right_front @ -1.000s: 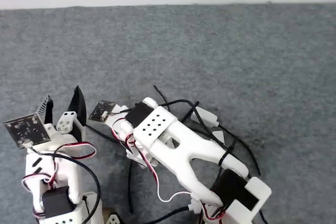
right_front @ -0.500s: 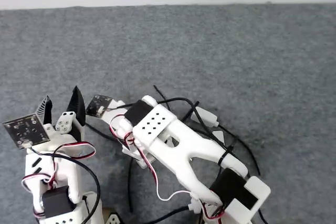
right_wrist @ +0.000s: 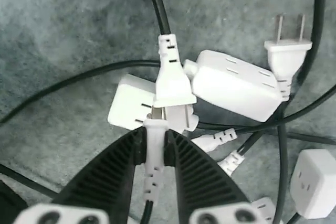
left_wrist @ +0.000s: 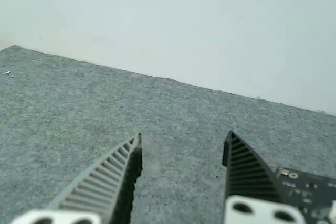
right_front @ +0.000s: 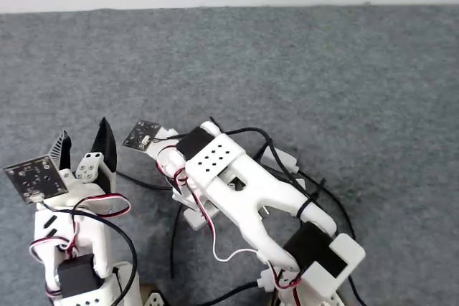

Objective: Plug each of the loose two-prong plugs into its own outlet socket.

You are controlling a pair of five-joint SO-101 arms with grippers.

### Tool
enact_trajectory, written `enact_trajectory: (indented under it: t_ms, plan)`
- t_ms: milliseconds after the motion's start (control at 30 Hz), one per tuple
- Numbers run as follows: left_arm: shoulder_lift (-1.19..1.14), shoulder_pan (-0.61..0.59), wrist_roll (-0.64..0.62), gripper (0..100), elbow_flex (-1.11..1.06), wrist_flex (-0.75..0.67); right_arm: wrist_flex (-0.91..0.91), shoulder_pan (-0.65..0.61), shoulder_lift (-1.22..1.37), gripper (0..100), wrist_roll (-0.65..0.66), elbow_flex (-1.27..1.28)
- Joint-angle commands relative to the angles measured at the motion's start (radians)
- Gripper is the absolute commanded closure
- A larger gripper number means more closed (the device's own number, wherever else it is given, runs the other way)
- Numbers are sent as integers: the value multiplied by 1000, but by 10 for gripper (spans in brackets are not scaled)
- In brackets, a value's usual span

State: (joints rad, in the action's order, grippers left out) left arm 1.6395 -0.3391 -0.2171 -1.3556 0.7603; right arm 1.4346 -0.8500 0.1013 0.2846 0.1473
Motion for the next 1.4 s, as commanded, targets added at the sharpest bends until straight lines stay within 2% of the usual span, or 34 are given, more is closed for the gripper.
enact_trajectory:
  t_ms: [0, 967, 1367]
  plan:
    - [-3, -6, -6, 752, 56, -21, 56, -45, -10, 991, -17, -52]
    - [-3, -8, -6, 752, 59, -14, 18, -50, 5, 991, -43, -81]
    - [-3, -8, -6, 752, 59, -14, 16, -48, 137, 991, -44, -110]
